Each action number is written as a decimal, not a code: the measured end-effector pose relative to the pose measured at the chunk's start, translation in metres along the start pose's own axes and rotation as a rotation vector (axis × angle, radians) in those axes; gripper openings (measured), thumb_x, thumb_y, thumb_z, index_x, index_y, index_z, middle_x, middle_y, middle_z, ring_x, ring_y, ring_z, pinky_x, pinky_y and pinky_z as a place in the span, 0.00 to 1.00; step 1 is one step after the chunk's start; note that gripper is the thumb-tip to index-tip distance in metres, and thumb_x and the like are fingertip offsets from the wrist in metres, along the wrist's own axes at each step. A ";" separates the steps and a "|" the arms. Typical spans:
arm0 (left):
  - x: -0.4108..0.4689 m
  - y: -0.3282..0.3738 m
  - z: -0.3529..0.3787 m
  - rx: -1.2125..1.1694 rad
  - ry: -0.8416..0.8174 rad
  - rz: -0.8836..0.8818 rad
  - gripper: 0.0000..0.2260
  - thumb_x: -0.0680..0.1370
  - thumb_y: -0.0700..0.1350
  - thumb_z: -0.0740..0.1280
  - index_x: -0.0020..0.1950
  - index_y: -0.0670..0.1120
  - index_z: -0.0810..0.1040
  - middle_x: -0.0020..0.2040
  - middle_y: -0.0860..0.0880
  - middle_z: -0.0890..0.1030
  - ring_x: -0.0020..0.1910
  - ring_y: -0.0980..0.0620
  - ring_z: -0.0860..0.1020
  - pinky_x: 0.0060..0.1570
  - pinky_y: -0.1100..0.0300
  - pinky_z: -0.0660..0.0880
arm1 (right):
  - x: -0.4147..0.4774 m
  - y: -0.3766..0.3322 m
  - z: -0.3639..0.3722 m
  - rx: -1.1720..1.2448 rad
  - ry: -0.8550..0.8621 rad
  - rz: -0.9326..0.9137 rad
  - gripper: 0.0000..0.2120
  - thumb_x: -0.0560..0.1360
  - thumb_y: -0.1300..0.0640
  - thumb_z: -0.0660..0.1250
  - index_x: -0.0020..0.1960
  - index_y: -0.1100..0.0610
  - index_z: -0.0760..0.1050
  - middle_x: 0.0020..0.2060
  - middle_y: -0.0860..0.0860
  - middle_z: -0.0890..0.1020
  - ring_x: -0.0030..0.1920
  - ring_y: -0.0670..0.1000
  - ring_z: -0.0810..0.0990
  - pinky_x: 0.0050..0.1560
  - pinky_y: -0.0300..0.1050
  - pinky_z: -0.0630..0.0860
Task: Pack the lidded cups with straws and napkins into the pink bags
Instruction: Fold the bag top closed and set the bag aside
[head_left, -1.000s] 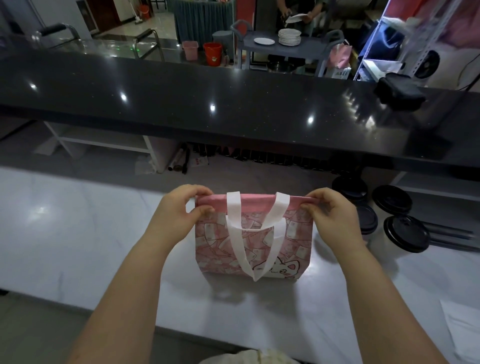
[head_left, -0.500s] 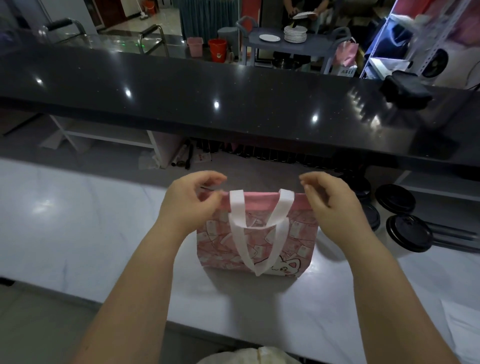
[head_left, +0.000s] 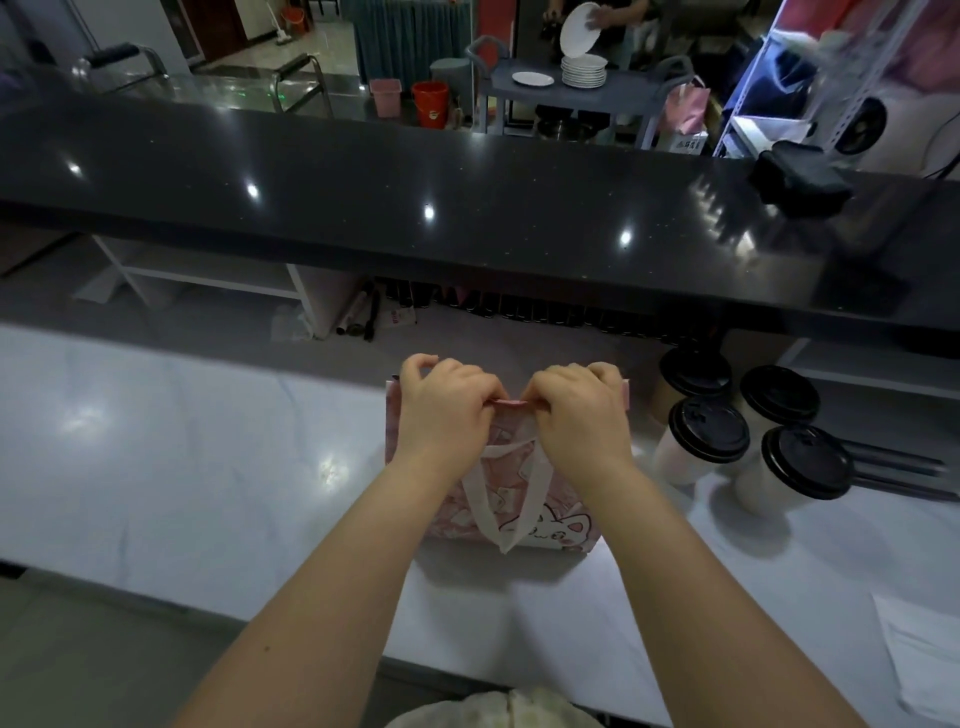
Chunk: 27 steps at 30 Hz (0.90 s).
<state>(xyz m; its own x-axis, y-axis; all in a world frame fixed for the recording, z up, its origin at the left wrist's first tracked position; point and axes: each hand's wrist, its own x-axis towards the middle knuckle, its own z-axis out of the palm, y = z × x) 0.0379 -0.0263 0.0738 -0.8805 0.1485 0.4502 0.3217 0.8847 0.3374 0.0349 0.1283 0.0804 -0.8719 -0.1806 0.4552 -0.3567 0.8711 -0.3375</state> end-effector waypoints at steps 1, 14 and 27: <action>-0.001 0.000 0.000 0.004 0.015 0.008 0.06 0.72 0.41 0.68 0.39 0.50 0.84 0.37 0.54 0.82 0.43 0.49 0.79 0.59 0.50 0.61 | -0.001 0.001 -0.001 0.010 0.005 -0.012 0.08 0.68 0.67 0.70 0.35 0.56 0.80 0.32 0.48 0.81 0.36 0.54 0.78 0.49 0.47 0.61; -0.011 -0.027 -0.016 -0.011 -0.028 -0.023 0.05 0.74 0.45 0.72 0.47 0.55 0.83 0.45 0.59 0.83 0.49 0.53 0.79 0.55 0.52 0.65 | -0.017 0.025 -0.008 0.046 0.004 0.008 0.06 0.70 0.65 0.72 0.43 0.55 0.79 0.38 0.47 0.82 0.43 0.54 0.78 0.53 0.45 0.61; -0.019 -0.059 -0.030 -0.120 0.012 -0.056 0.17 0.70 0.57 0.74 0.55 0.51 0.84 0.50 0.56 0.84 0.52 0.51 0.78 0.60 0.42 0.68 | -0.018 0.064 -0.027 0.116 -0.063 0.035 0.11 0.72 0.67 0.70 0.49 0.54 0.83 0.43 0.46 0.84 0.48 0.53 0.80 0.59 0.56 0.70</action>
<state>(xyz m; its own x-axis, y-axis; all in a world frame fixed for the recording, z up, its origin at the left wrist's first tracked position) 0.0465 -0.0950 0.0704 -0.8940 0.0947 0.4379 0.3127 0.8318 0.4586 0.0372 0.1997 0.0728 -0.9026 -0.1820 0.3902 -0.3584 0.8197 -0.4469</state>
